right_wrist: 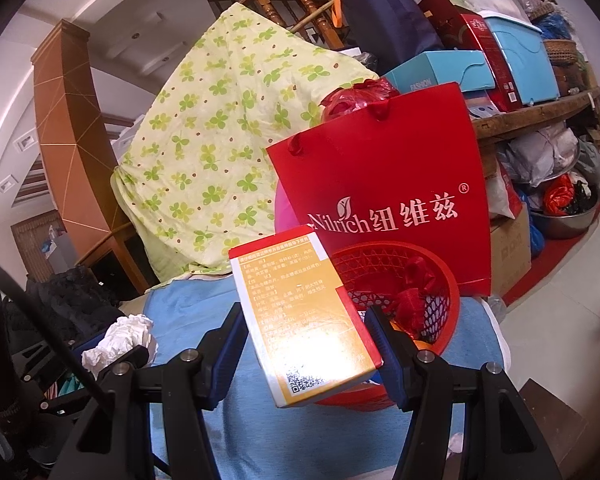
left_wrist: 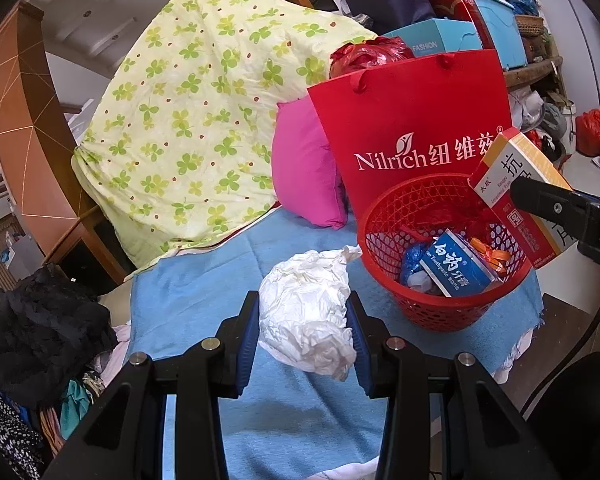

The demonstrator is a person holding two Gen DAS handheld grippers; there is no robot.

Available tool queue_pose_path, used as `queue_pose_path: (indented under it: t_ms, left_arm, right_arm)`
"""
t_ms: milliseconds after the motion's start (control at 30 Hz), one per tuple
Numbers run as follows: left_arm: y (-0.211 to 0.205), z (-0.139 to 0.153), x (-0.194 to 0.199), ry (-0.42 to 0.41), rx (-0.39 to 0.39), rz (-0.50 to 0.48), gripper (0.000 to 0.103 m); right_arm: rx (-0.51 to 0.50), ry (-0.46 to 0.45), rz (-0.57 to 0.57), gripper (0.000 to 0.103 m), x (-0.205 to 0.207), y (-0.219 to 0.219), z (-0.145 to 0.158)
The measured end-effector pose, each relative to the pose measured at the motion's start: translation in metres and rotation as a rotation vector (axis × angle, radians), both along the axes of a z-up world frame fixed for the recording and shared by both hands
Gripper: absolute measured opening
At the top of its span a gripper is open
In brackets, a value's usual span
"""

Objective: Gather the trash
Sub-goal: 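Carry the tissue and orange box toward the red basket with both grippers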

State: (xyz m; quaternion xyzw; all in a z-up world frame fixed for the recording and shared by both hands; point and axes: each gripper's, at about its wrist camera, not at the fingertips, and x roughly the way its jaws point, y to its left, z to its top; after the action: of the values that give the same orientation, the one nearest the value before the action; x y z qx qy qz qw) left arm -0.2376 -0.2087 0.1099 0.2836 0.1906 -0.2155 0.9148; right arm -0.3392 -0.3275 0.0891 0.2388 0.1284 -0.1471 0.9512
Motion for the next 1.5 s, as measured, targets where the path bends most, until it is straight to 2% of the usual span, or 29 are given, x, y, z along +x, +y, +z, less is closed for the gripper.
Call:
queue_pose_path:
  t_ms: [1500]
  left_arm:
    - [-0.030, -0.033, 0.007, 0.057, 0.065, -0.031, 0.043]
  right_arm:
    - [0.105, 0.029, -0.077, 0.063, -0.004, -0.043, -0.037]
